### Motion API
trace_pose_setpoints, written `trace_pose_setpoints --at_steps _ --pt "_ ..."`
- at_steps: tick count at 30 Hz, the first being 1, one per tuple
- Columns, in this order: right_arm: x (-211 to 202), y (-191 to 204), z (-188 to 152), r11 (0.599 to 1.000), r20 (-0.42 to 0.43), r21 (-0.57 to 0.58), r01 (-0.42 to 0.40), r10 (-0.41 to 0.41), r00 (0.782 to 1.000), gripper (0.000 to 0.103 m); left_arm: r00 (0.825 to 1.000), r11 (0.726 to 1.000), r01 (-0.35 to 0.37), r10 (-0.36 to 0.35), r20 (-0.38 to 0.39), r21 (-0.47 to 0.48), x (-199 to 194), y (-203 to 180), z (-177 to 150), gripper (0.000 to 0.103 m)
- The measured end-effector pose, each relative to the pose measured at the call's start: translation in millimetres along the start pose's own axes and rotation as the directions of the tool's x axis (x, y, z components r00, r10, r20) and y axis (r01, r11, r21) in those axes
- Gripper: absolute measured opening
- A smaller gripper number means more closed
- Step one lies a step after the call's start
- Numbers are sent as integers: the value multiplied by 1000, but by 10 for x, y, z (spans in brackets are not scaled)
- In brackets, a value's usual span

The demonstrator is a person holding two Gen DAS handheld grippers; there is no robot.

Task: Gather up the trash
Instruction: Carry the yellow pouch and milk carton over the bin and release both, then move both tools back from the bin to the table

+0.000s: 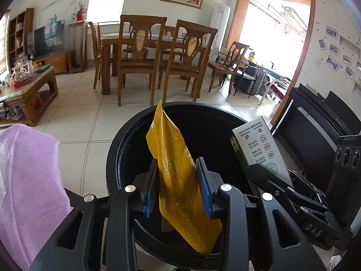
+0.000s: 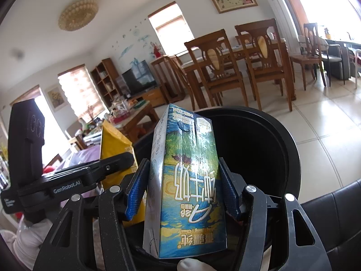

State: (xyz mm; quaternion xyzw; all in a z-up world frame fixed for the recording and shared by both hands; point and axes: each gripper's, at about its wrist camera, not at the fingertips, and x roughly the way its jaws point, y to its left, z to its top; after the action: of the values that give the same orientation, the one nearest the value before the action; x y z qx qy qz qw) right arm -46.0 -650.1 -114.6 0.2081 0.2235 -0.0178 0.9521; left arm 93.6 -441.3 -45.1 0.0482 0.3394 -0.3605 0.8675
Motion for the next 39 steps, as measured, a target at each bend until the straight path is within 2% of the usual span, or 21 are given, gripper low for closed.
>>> trace_pose_setpoints --at_steps 8,9,11,13,15,22,25,27,31,36,39 --pt "34 165 -6 1000 -16 -20 12 -13 1000 60 1000 1000 -7 7 -20 -10 -3 43 -14 37" --pt "42 174 -5 1000 -17 -23 15 -16 1000 60 1000 1000 -11 11 -23 -9 -8 44 -14 40" --pt "60 193 -3 1000 -21 -22 15 -16 1000 60 1000 1000 -23 23 -22 -7 -34 44 -18 55" --pt "59 198 5 1000 -20 -13 13 -14 1000 61 999 999 -50 50 6 -5 -121 38 -38 75" --pt "46 196 5 1000 -17 -7 16 -16 1000 66 998 998 -59 59 37 3 -217 37 -53 76" --pt "-23 312 -25 1000 -13 12 9 -9 1000 71 995 998 -58 58 79 -6 -666 123 -153 76" --pt "-67 517 -17 1000 -9 -18 -3 3 1000 72 992 997 -72 73 98 -10 -895 208 -216 81" --pt "-96 681 -14 999 -7 -35 -17 17 1000 78 990 997 -80 82 112 -17 -1066 285 -281 81" --pt "-103 1086 -10 995 -13 -83 -62 61 998 78 984 994 -109 112 139 -26 -1458 509 -410 81" --pt "0 1809 -80 975 -70 -160 -154 144 987 82 975 986 -152 161 152 -70 -1860 923 -565 81" --pt "86 2305 -152 957 -120 -189 -220 200 972 84 962 971 -202 222 158 -130 -2117 1301 -662 81"
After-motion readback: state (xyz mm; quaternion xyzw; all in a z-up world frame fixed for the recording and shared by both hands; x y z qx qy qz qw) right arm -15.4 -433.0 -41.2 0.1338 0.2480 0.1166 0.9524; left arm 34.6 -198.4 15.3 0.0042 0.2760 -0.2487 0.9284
